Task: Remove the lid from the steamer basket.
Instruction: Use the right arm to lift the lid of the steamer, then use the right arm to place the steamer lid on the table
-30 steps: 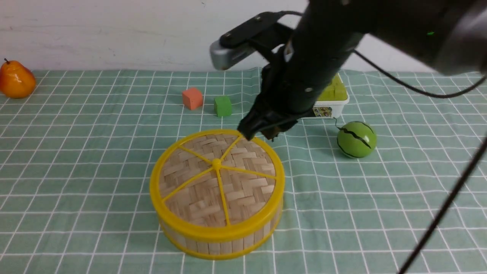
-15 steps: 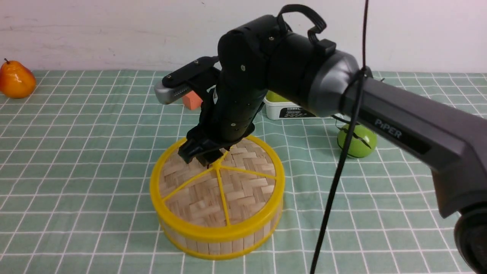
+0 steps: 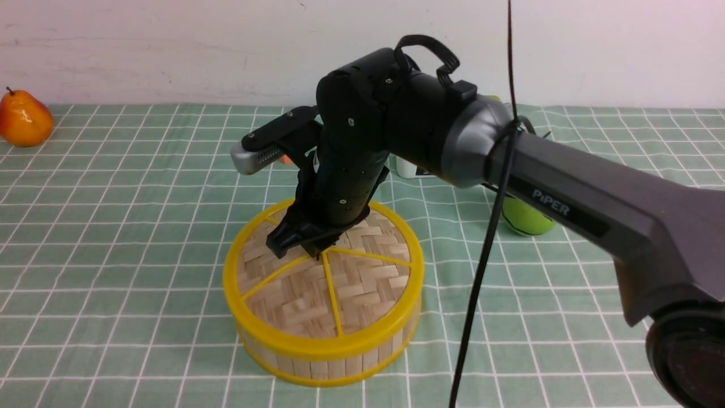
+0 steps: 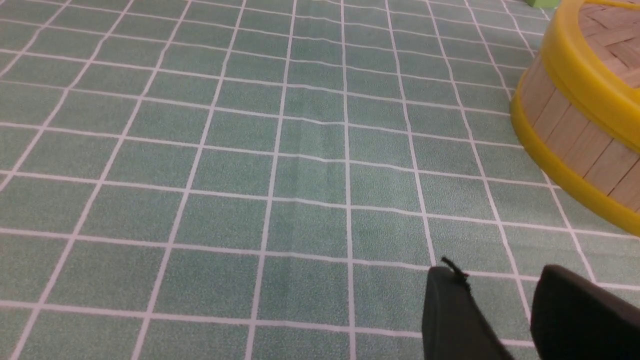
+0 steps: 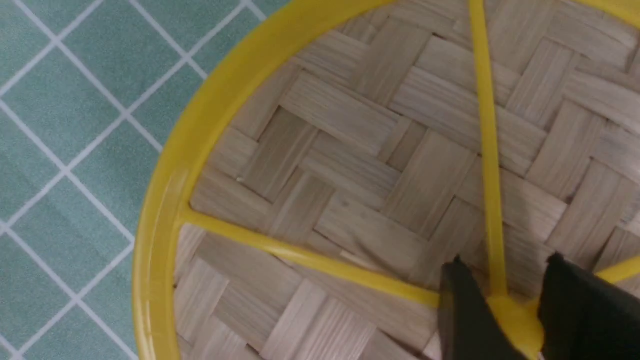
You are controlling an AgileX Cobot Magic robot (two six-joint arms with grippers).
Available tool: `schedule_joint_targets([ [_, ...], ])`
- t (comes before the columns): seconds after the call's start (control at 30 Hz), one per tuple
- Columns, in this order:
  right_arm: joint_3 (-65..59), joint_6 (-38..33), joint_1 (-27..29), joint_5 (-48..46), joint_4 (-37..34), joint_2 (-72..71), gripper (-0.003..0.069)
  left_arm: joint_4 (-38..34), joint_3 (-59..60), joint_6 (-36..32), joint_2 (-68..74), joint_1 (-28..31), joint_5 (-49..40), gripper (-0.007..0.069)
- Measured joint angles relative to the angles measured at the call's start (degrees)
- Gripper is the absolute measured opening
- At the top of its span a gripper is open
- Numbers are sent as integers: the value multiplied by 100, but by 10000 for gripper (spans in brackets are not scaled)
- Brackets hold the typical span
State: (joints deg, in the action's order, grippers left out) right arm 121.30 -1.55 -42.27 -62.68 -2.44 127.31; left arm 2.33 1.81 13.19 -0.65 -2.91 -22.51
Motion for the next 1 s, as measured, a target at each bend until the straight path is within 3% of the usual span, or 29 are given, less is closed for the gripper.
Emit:
schedule_joint_targets([
  [0.07, 5, 0, 0, -16, 54, -8, 75, 0, 0, 0, 0, 0, 0, 239],
  [0.33, 65, 0, 0, -379, 391, -493, 77, 0, 0, 0, 0, 0, 0, 239],
  [0.53, -187, -104, 370, -816, 690, -2161, 77, 0, 0, 0, 0, 0, 0, 239],
  [0.67, -1020, -146, 791, -849, 697, -3043, 77, 0, 0, 0, 0, 0, 0, 239],
  [0.73, -2093, -153, 1170, -793, 703, -3723, 77, 0, 0, 0, 0, 0, 0, 239],
  [1.0, -4967, -77, 2283, 437, 288, -4723, 77, 0, 0, 0, 0, 0, 0, 239],
])
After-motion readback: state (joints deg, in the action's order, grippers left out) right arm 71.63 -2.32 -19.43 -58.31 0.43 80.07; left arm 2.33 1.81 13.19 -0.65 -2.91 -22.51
